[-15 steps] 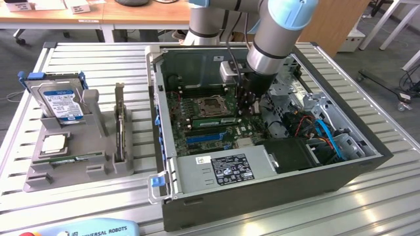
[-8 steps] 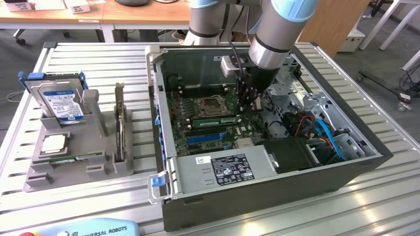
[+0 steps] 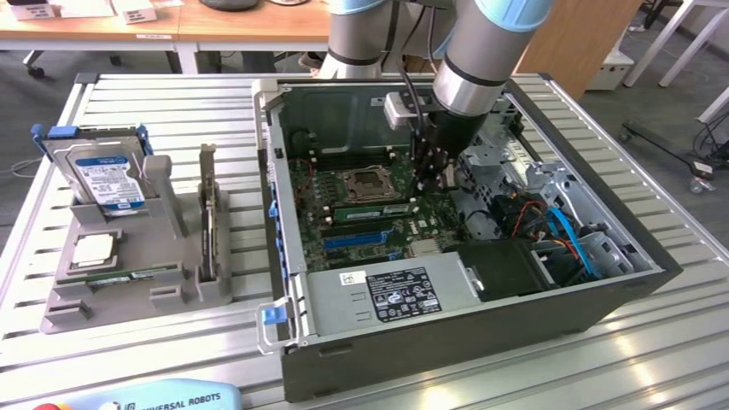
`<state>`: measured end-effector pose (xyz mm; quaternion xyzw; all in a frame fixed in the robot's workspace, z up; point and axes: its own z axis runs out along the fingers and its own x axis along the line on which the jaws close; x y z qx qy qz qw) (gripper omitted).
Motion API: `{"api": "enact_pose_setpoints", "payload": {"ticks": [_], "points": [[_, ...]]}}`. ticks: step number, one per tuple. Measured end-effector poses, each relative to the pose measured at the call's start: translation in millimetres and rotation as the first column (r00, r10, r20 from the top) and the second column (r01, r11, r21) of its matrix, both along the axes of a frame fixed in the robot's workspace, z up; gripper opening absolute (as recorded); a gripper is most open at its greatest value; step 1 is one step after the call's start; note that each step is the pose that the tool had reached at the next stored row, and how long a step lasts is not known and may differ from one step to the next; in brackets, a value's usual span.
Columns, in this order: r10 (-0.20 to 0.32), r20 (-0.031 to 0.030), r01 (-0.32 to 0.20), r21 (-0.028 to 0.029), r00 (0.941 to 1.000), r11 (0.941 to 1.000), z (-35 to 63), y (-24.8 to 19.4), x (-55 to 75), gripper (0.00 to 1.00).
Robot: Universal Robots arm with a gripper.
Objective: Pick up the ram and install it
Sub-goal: 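Press down the ram until it locks into place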
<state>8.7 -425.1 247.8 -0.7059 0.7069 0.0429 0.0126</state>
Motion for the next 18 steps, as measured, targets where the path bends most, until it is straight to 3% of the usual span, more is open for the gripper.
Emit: {"api": "enact_pose_setpoints", "payload": {"ticks": [18], "points": [[0.000, 0.0026, 0.000, -0.0002, 1.0000, 1.0000, -0.2, 0.9, -53.2, 0.10]]}}
